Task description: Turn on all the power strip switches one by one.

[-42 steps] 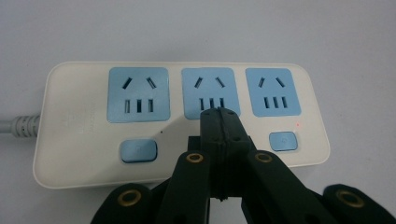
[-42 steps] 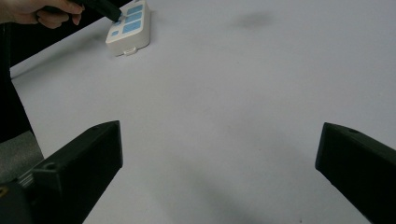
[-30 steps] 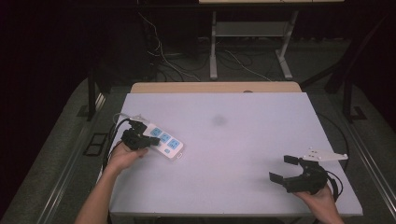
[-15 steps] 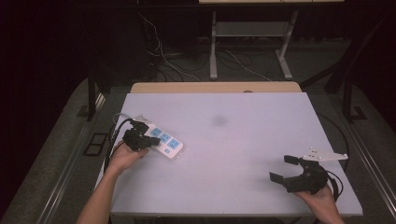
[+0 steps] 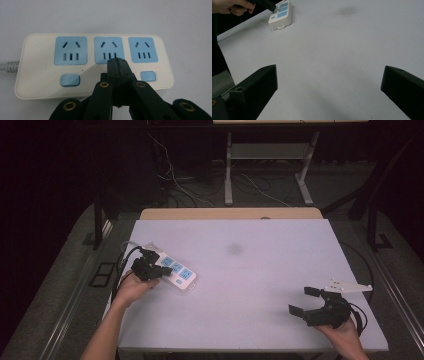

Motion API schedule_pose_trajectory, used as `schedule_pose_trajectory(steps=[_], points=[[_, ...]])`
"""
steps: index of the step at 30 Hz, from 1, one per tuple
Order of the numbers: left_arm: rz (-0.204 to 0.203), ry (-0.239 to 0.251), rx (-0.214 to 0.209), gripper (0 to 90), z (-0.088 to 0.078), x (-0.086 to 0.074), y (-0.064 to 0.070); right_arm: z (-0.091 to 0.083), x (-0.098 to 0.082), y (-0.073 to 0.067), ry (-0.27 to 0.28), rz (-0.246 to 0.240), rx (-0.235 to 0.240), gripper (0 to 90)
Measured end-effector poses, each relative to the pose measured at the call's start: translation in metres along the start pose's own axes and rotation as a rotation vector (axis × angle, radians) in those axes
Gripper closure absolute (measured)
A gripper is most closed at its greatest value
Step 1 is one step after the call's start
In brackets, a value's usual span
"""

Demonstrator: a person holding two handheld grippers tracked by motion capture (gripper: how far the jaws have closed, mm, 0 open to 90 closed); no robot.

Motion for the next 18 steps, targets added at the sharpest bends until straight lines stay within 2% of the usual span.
schedule_pose_trajectory(steps=[5, 8, 18], points=[[0.015, 0.019, -0.001, 89.8, -0.010, 0.009, 0.003, 0.000, 0.000, 0.000, -0.003, 0.000, -0.002, 0.5], [0.039, 0.008, 0.008, 89.7, -0.013, 0.011, 0.003, 0.001, 0.000, 0.000, -0.004, 0.003, -0.003, 0.5], [0.035, 0.018, 0.038, 89.7, -0.028, 0.017, -0.009, 0.001, -0.001, 0.000, -0.006, 0.002, -0.004, 0.5]])
Point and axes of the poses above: each handheld gripper's, and its own axes: z roughly forward along the jaws, x roughly out of its top, y roughly to its right, the point moved 9 cm from there along z, roughly forward along the jaws, and after that the axes turned 5 degrees about -y, right-handed, at the moved point
